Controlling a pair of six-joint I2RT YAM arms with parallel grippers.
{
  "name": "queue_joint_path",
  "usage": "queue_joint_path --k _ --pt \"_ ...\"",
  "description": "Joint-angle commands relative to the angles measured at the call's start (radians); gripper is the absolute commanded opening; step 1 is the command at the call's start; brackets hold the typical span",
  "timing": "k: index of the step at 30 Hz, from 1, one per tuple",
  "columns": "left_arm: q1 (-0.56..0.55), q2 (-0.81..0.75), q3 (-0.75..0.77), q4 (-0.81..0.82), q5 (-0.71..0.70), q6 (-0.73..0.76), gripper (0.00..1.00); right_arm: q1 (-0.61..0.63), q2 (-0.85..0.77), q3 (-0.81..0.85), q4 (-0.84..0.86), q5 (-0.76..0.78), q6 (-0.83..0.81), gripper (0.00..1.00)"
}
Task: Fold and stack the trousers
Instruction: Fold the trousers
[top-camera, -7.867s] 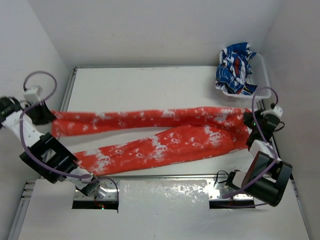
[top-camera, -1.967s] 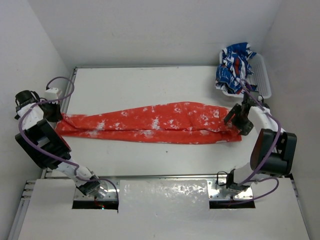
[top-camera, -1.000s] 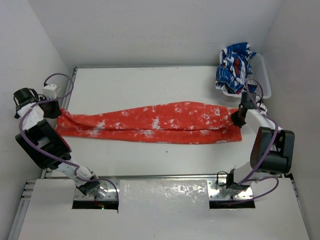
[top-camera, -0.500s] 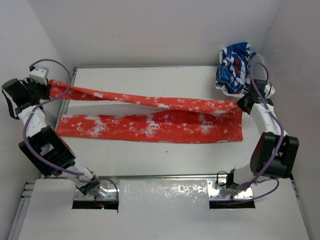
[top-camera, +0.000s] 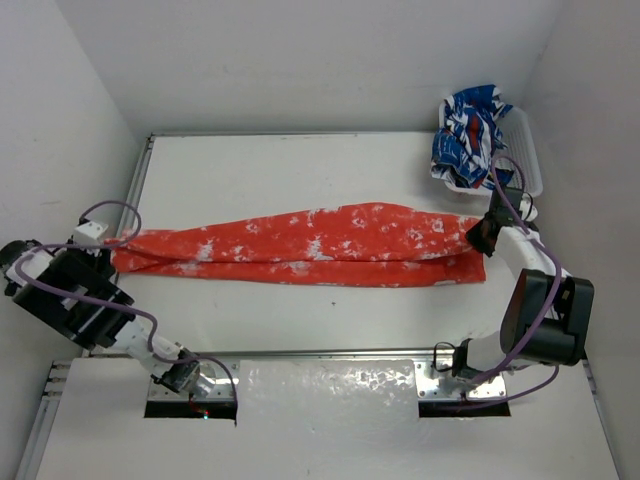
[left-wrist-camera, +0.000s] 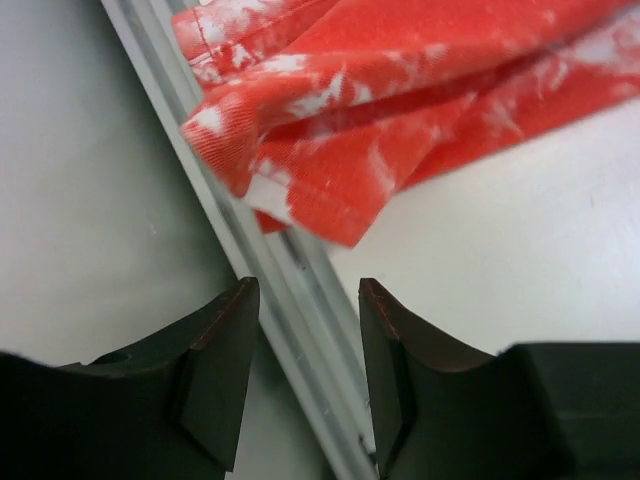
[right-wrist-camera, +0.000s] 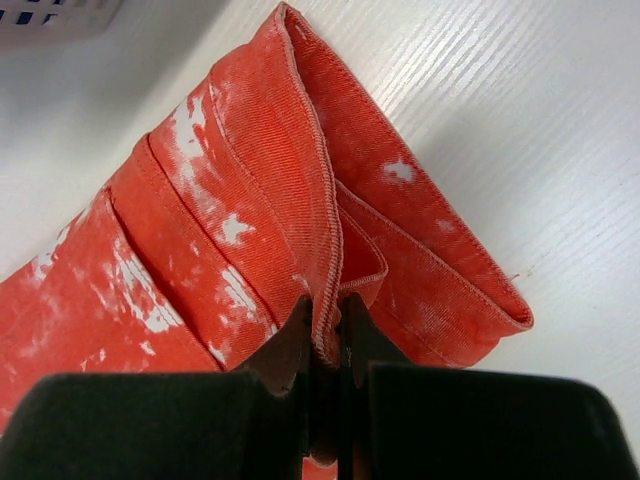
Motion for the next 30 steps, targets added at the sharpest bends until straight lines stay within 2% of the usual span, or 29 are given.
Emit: queue_joint_path --k 1,2,3,5,6,7,8,9,10,11,12,14,15,17,18,21,27,30 --pt "0.041 0.066 0.201 -0.456 0.064 0.379 0.42 -0.005 -0.017 0.029 0.031 -0.008 -0.009 0.00" --pt "0.043 0.090 0.246 -0.624 0.058 0.422 0.41 -0.005 -0.014 0.032 0.028 -0.009 -0.012 0.00" --pt "0.040 0.116 0.303 -0.618 0.055 0.293 0.40 -0.005 -0.012 0.038 0.024 -0.006 -0.019 0.00" --pt "0.040 0.140 0.355 -0.601 0.070 0.157 0.37 -0.005 -0.014 0.041 0.021 -0.003 -0.023 0.00" --pt "0.035 0.147 0.374 -0.595 0.077 0.091 0.37 -0.005 -0.012 0.043 0.019 -0.003 -0.028 0.00" --pt "0.014 0.146 0.395 -0.583 0.070 -0.040 0.39 -0.005 -0.014 0.049 0.013 0.001 -0.031 0.00" --pt "-0.003 0.131 0.386 -0.505 0.052 -0.116 0.41 -0.005 -0.012 0.054 0.012 0.000 -0.035 0.00" --pt "-0.049 0.077 0.332 -0.434 -0.031 -0.309 0.42 -0.005 -0.014 0.057 0.002 0.004 -0.045 0.00" --pt "-0.075 0.042 0.290 -0.236 -0.097 -0.424 0.43 -0.005 -0.012 0.066 -0.002 0.006 -0.049 0.00" --pt "-0.095 0.005 0.246 -0.139 -0.169 -0.531 0.43 -0.005 -0.014 0.069 -0.005 0.009 -0.054 0.00" --pt "-0.132 -0.049 0.186 -0.078 -0.276 -0.597 0.43 -0.005 -0.014 0.072 -0.008 0.014 -0.062 0.00" --pt "-0.164 -0.080 0.155 0.050 -0.367 -0.757 0.43 -0.005 -0.017 0.074 -0.015 0.018 -0.065 0.00" --pt "-0.187 -0.092 0.149 0.083 -0.463 -0.875 0.42 -0.005 -0.017 0.074 -0.013 0.018 -0.066 0.00" --pt "-0.201 -0.098 0.153 0.157 -0.536 -0.964 0.43 -0.005 -0.017 0.072 -0.012 0.018 -0.066 0.00" --pt "-0.209 -0.104 0.156 0.186 -0.617 -1.053 0.43 -0.005 -0.014 0.067 -0.010 0.017 -0.063 0.00" --pt "-0.212 -0.110 0.176 0.258 -0.665 -1.177 0.44 -0.003 -0.011 0.061 -0.007 0.001 -0.057 0.00" --pt "-0.233 -0.046 0.155 0.241 -0.621 -1.248 0.50 -0.003 -0.018 0.061 -0.008 0.009 -0.068 0.00" --pt "-0.235 -0.012 0.147 0.226 -0.521 -1.291 0.51 -0.003 -0.021 0.058 -0.007 0.009 -0.074 0.00"
